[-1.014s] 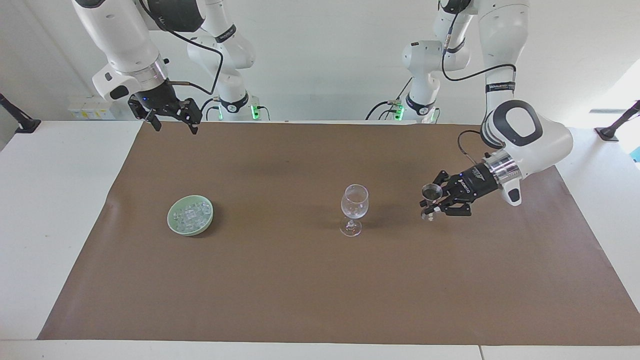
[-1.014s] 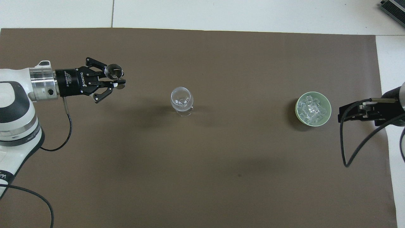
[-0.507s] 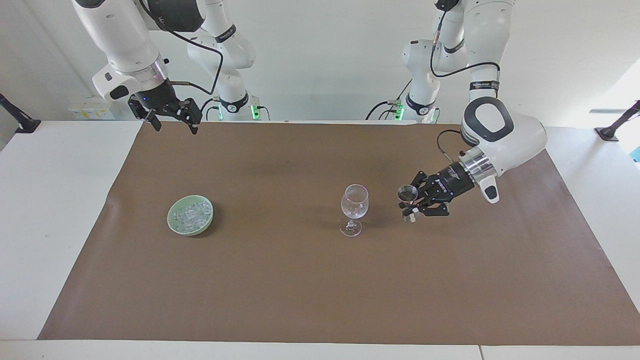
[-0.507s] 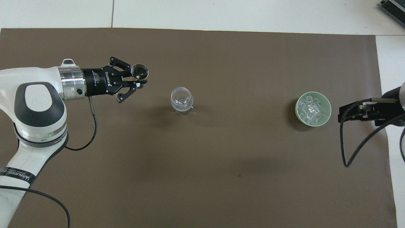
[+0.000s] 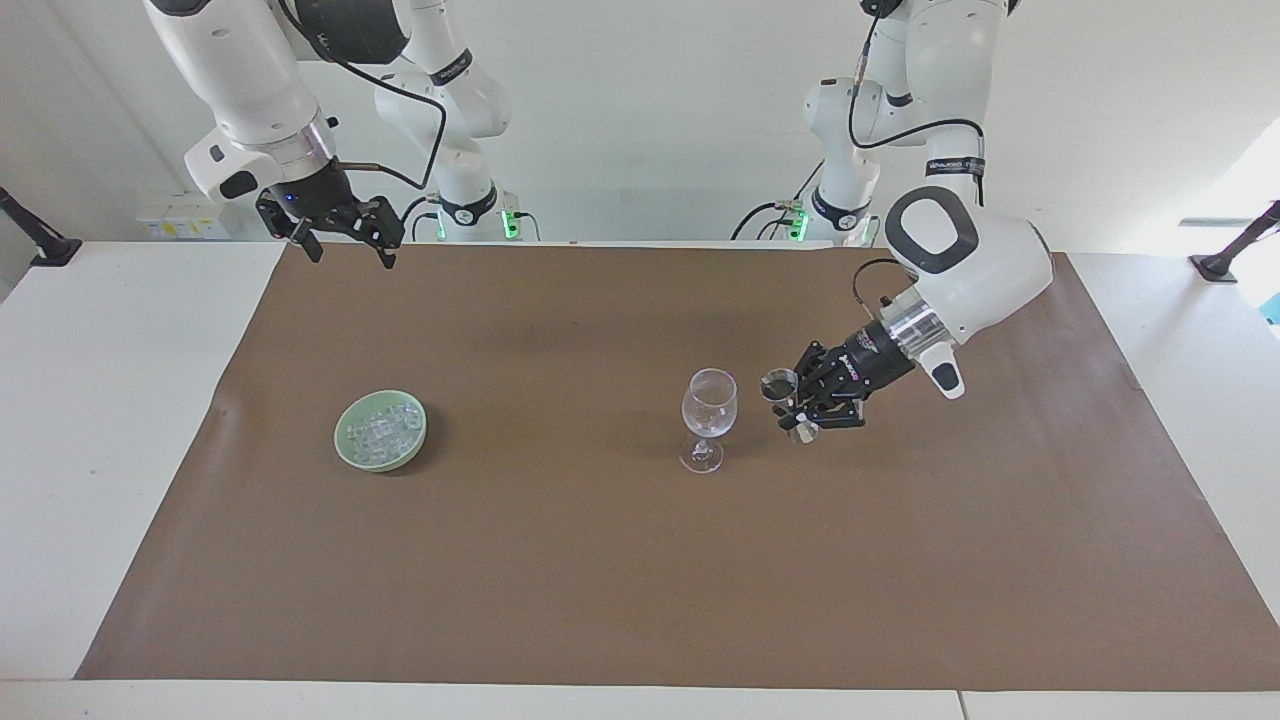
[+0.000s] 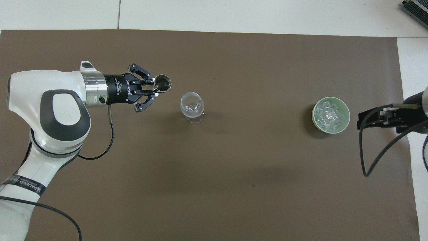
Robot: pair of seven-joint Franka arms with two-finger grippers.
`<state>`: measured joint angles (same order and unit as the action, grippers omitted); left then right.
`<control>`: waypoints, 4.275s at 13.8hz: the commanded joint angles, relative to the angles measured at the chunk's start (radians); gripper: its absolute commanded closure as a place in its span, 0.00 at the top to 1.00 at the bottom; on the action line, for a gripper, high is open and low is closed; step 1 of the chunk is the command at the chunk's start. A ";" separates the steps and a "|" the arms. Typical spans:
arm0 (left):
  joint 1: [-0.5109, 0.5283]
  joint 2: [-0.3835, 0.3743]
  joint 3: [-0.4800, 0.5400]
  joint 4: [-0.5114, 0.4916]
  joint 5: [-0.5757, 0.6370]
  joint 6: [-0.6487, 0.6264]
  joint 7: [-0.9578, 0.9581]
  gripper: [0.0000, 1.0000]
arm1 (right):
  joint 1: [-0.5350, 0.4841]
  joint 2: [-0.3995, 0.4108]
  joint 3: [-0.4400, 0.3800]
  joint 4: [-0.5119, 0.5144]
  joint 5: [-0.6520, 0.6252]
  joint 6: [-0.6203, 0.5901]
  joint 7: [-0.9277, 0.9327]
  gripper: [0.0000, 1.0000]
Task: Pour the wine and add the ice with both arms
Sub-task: 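Tilt the jigger over the wine glass with the left gripper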
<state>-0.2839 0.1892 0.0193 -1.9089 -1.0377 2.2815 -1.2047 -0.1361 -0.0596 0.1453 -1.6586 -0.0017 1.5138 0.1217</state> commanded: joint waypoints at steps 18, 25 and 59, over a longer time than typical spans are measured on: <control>-0.138 -0.050 0.016 -0.029 0.442 0.111 -0.174 0.00 | 0.000 -0.020 0.000 -0.017 -0.007 -0.006 -0.022 1.00; -0.169 -0.063 0.016 -0.027 0.650 0.141 -0.265 0.00 | 0.000 -0.020 0.000 -0.017 -0.007 -0.006 -0.022 1.00; -0.305 -0.106 0.007 -0.009 1.561 0.214 -0.607 0.00 | 0.000 -0.019 0.000 -0.017 -0.007 0.002 -0.019 1.00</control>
<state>-0.5644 0.0988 0.0111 -1.9108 0.4798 2.4898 -1.7862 -0.1361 -0.0597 0.1453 -1.6586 -0.0017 1.5138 0.1217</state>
